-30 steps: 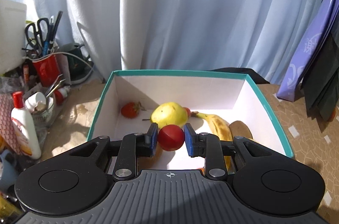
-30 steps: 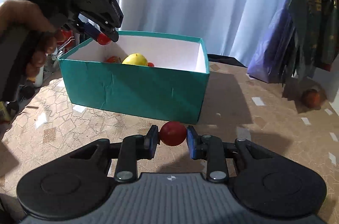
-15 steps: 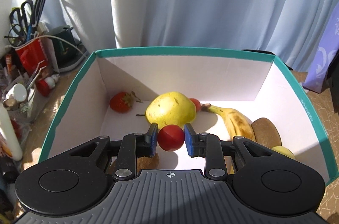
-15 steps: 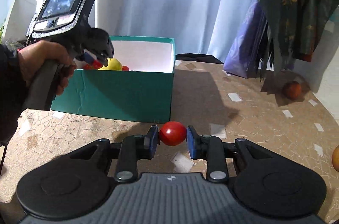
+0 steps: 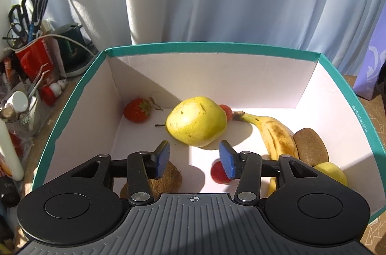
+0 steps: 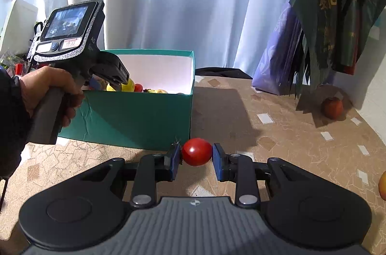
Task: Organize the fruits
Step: 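Carry the tomato into the box and open the left gripper while the right gripper lifts its tomato, then carry the held cherry tomato over the teal box with the right gripper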
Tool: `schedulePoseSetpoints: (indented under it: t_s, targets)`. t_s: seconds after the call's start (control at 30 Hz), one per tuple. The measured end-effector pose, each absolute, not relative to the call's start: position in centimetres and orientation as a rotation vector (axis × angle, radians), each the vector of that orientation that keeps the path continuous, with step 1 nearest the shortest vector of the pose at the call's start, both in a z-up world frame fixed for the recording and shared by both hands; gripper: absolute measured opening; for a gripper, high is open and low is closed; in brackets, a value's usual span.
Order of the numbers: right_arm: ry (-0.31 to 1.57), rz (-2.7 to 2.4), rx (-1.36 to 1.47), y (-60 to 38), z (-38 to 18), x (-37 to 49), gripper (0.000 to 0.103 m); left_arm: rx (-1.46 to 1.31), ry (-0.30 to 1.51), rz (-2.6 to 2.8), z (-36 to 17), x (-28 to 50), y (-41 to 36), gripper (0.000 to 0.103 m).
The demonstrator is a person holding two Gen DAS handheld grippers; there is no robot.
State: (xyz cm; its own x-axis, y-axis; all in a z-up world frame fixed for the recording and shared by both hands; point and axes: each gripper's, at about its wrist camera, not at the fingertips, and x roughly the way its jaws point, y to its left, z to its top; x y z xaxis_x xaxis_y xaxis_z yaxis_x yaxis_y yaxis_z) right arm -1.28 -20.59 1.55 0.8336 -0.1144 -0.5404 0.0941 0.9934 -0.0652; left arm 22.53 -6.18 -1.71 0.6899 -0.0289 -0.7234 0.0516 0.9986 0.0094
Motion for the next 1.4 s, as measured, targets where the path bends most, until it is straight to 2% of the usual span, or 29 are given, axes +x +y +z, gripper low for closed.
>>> schedulePoseSetpoints:
  t_s: [0.1,0.2,0.33,0.4,0.6,1.07,1.4]
  targets:
    - [0.565,-0.111,-0.037,-20.7,1.8,-0.9,0.028,0.033,0.796,-0.042,-1.5,22.2,-6.2,0.07]
    - [0.556,-0.111,-0.039,-20.7,2.0,-0.7,0.028,0.028,0.793,-0.033,-1.4,21.9,-6.0,0.08]
    - [0.547,-0.111,-0.041,-20.7,2.1,-0.4,0.028,0.026,0.792,-0.029,-1.1,21.6,-5.7,0.087]
    - [0.543,-0.109,-0.043,-20.7,2.2,-0.3,0.028,0.027,0.786,-0.024,-0.9,21.3,-5.7,0.096]
    - [0.528,-0.11,-0.044,-20.8,2.5,-0.1,0.028,0.016,0.766,-0.034,-0.1,20.7,-5.4,0.1]
    - [0.502,-0.108,-0.039,-20.5,2.9,-0.6,0.028,0.027,0.721,-0.06,2.0,18.0,-5.1,0.103]
    - [0.48,-0.103,-0.036,-20.3,3.3,-0.8,0.028,0.001,0.775,-0.076,2.2,16.9,-4.4,0.103]
